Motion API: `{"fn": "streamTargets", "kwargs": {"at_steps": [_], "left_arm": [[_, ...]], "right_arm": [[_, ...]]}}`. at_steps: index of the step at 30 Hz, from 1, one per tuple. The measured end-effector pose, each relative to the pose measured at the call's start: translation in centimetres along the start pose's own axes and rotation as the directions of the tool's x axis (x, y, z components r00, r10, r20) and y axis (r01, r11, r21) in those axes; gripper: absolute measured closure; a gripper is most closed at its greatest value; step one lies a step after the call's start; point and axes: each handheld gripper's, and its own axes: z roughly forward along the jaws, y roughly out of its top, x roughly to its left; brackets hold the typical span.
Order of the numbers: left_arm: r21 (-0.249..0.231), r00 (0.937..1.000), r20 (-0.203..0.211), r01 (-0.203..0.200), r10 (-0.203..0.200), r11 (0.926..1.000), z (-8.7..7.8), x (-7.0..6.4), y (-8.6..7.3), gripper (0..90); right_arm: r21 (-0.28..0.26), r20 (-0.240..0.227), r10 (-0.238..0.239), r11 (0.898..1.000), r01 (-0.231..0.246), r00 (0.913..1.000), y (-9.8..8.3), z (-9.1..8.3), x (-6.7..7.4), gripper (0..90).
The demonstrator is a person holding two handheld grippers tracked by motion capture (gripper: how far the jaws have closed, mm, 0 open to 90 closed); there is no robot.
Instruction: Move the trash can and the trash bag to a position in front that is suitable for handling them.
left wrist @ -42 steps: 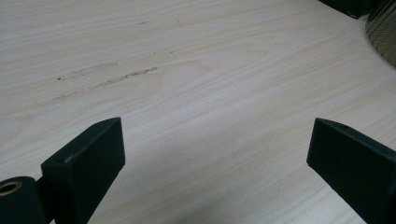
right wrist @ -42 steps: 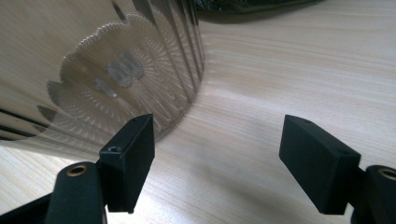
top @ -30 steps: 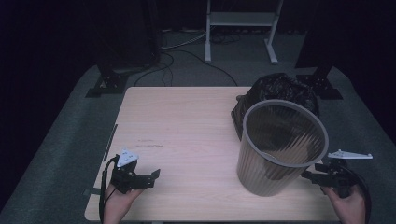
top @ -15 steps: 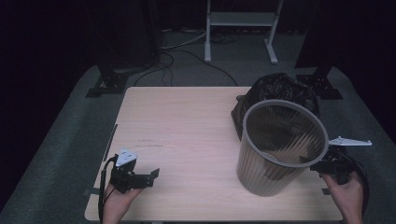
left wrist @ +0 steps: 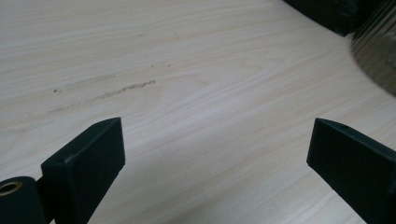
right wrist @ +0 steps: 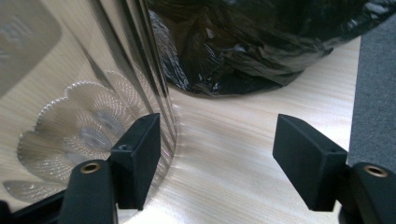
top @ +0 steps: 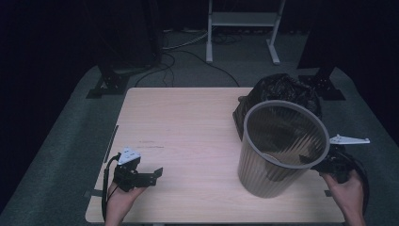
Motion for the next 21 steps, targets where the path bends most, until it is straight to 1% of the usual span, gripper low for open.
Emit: {"fn": "streamTargets", "kwargs": {"at_steps": [2, 7, 12, 14, 19, 21], "left_arm": [[-0.003, 1.0, 0.003, 0.001, -0.001, 1.0, -0.1, 0.0, 0.0, 3.3], [0.0, 0.9999, -0.002, 0.012, -0.012, 0.9999, -0.2, 0.3, -0.1, 3.3], [-0.006, 0.9997, -0.009, 0.022, -0.022, 0.9997, -0.5, 0.7, -0.2, 3.3], [-0.016, 0.9997, -0.006, 0.023, -0.023, 0.9996, -0.8, 0.7, -0.1, 3.3], [-0.017, 0.9996, -0.015, 0.022, -0.023, 0.9996, -1.2, 0.9, -0.1, 3.3], [-0.014, 0.9994, -0.017, 0.029, -0.03, 0.9995, -1.2, 1.0, -0.2, 3.3]], "right_arm": [[0.004, -0.002, -0.013, 1.0, 0.013, 0.9999, 0.2, 0.1, 0.3, 33.3], [0.011, -0.027, -0.049, 0.999, 0.049, 0.9985, 0.8, 0.7, 1.1, 33.2], [0.018, -0.039, -0.086, 0.996, 0.086, 0.9955, 1.6, 1.4, 2.3, 33.6], [0.022, -0.044, -0.101, 0.995, 0.102, 0.9939, 1.9, 1.6, 2.9, 33.6], [0.021, -0.053, -0.121, 0.992, 0.122, 0.9913, 2.6, 2.1, 4.2, 33.9], [0.021, -0.059, -0.126, 0.992, 0.128, 0.9902, 2.7, 2.2, 4.7, 34.4]]}}
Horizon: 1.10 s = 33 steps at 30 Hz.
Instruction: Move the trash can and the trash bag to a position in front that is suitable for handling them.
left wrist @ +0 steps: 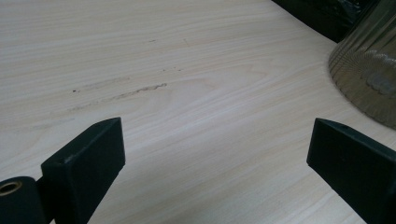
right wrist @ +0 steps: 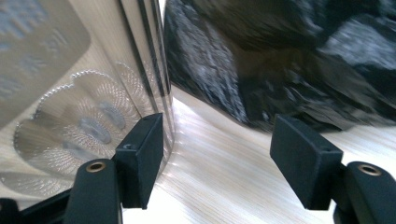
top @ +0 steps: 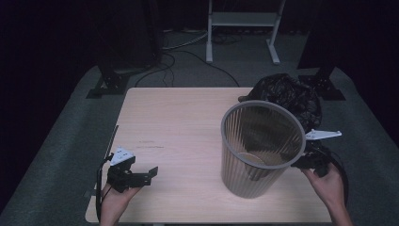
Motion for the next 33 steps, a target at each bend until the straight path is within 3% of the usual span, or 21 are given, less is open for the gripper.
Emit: {"fn": "streamTargets", "kwargs": {"at_steps": [19, 33], "left_arm": [[-0.02, 1.0, -0.001, -0.009, 0.009, 0.9998, -0.9, -0.2, 0.2, 3.4], [-0.026, 0.9999, 0.01, -0.008, 0.008, 0.9996, -1.2, -0.2, 0.2, 3.4]], "right_arm": [[0.002, -0.049, -0.061, 0.998, 0.062, 0.9969, 0.7, 0.1, 3.8, 34.9], [0.013, -0.087, -0.086, 0.996, 0.088, 0.9924, 1.0, 0.4, 5.2, 34.8]]}}
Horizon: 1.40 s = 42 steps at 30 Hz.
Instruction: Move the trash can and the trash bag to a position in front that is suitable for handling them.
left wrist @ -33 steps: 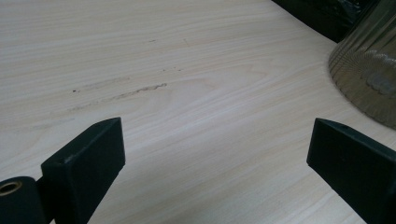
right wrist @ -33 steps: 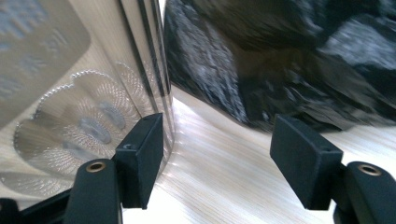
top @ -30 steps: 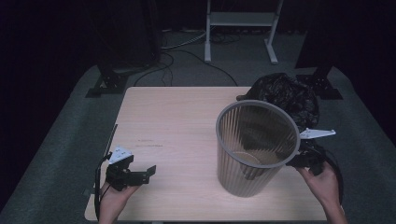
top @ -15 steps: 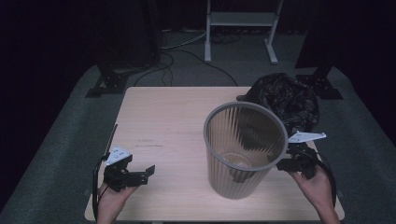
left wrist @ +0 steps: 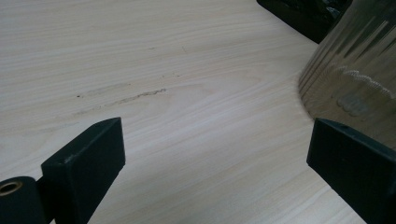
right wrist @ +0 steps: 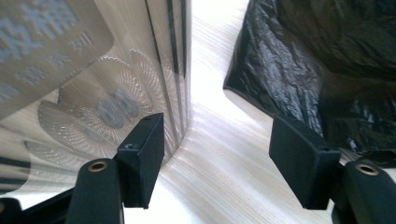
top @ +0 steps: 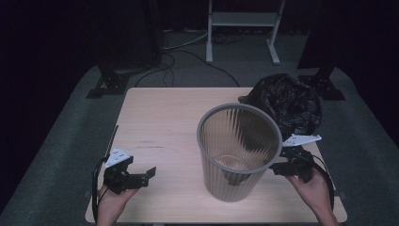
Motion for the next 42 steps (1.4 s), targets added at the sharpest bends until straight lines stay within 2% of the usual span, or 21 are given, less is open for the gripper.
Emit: {"fn": "streamTargets", "kwargs": {"at_steps": [7, 10, 13, 19, 23, 33, 42], "left_arm": [[-0.002, 1.0, 0.007, -0.001, 0.001, 1.0, 0.0, -0.1, 0.0, 3.4], [-0.001, 1.0, 0.008, -0.004, 0.004, 1.0, 0.0, -0.1, 0.1, 3.4], [0.008, 1.0, 0.005, -0.005, 0.005, 1.0, 0.0, 0.0, 0.0, 3.4], [0.009, 1.0, 0.001, -0.005, 0.005, 0.9999, 0.0, 0.1, -0.1, 3.4], [0.023, 0.9999, -0.001, -0.012, 0.012, 0.9997, 0.2, 0.1, -0.2, 3.4], [0.049, 0.9998, 0.014, -0.012, 0.012, 0.9987, 1.1, 0.2, -0.5, 3.4], [0.038, 1.0, 0.003, -0.003, 0.003, 0.9993, 0.5, 0.7, -0.5, 3.4]], "right_arm": [[0.002, -0.022, -0.001, 1.0, 0.001, 0.9998, 0.0, 0.1, 0.2, 34.2], [0.005, -0.031, 0.006, 1.0, -0.006, 0.9995, -0.1, 0.1, 0.2, 31.2], [0.004, -0.045, 0.024, 1.0, -0.024, 0.9987, -0.1, -0.1, -0.3, 29.1], [0.017, -0.035, 0.049, 0.999, -0.049, 0.9982, -0.3, -0.6, -1.5, 27.7], [0.016, -0.029, 0.076, 0.997, -0.076, 0.9967, -0.4, -1.5, -2.8, 25.4], [-0.034, -0.025, 0.16, 0.986, -0.161, 0.9867, -0.3, -4.7, -6.8, 24.8], [-0.049, 0.005, 0.182, 0.982, -0.181, 0.9833, 1.8, -6.4, -9.7, 27.8]]}}
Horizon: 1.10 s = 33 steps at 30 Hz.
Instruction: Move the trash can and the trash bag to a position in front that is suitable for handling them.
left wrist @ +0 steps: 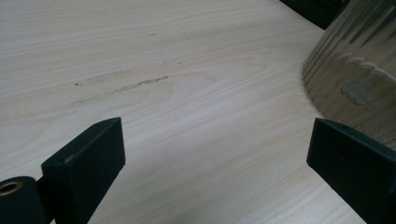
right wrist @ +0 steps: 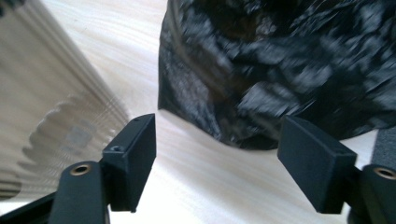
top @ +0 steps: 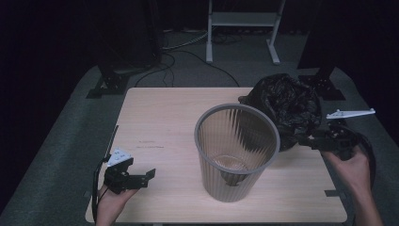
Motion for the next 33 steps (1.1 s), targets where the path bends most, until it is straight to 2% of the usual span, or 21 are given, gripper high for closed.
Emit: {"fn": "streamTargets", "kwargs": {"at_steps": [9, 16, 23, 25, 33], "left_arm": [[-0.012, 0.9998, -0.008, 0.015, -0.016, 0.9998, -0.4, 0.5, 0.0, 3.6], [-0.009, 0.9998, -0.008, 0.018, -0.019, 0.9998, -0.4, 0.7, -0.2, 3.8], [0.003, 0.9999, -0.006, 0.012, -0.012, 0.9999, -0.2, 0.8, -0.2, 3.9], [0.003, 0.9999, -0.006, 0.011, -0.011, 0.9999, -0.2, 0.8, -0.2, 4.0], [-0.006, 0.9997, -0.013, 0.021, -0.021, 0.9998, -0.6, 1.1, -0.2, 4.1]], "right_arm": [[0.021, 0.038, -0.033, 0.999, 0.032, 0.9988, 4.5, 0.4, -1.5, 38.3], [0.062, 0.038, -0.037, 0.997, 0.035, 0.9986, 7.5, 2.5, -2.3, 50.1], [0.134, 0.044, -0.036, 0.991, 0.03, 0.9984, 8.8, 5.5, -2.7, 61.8], [0.154, 0.058, -0.038, 0.988, 0.029, 0.9976, 9.1, 6.3, -2.8, 65.3], [0.222, 0.06, -0.05, 0.974, 0.036, 0.9969, 9.7, 8.5, -3.0, 76.3]]}}
